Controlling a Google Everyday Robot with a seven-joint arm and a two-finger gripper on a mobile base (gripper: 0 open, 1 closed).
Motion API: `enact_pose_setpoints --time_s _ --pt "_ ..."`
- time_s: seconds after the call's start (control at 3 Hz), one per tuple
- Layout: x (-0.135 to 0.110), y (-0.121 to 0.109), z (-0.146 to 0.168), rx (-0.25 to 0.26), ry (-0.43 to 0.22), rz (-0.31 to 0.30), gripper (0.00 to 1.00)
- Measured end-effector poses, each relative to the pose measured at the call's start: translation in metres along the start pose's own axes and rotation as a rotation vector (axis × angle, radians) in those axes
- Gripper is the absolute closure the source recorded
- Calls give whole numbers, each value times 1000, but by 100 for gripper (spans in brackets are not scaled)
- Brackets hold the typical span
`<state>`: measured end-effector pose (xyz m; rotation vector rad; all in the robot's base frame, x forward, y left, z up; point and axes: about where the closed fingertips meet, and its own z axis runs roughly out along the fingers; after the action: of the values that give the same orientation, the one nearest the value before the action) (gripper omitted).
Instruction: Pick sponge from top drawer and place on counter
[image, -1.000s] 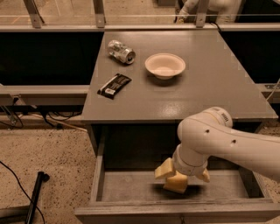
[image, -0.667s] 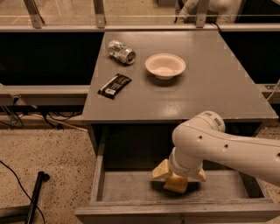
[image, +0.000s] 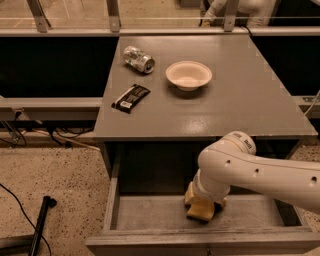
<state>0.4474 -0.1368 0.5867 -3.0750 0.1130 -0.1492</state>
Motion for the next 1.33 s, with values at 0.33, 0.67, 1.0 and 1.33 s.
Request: enact_pose_setpoints --time_s 0.33,0.67,1.0,1.33 --pt "1 0 -6 1 0 0 63" --pt "1 -1 -10 1 0 0 94" --pt "1 -1 -10 1 0 0 100" --pt "1 -5 -33 33 -1 -36 96"
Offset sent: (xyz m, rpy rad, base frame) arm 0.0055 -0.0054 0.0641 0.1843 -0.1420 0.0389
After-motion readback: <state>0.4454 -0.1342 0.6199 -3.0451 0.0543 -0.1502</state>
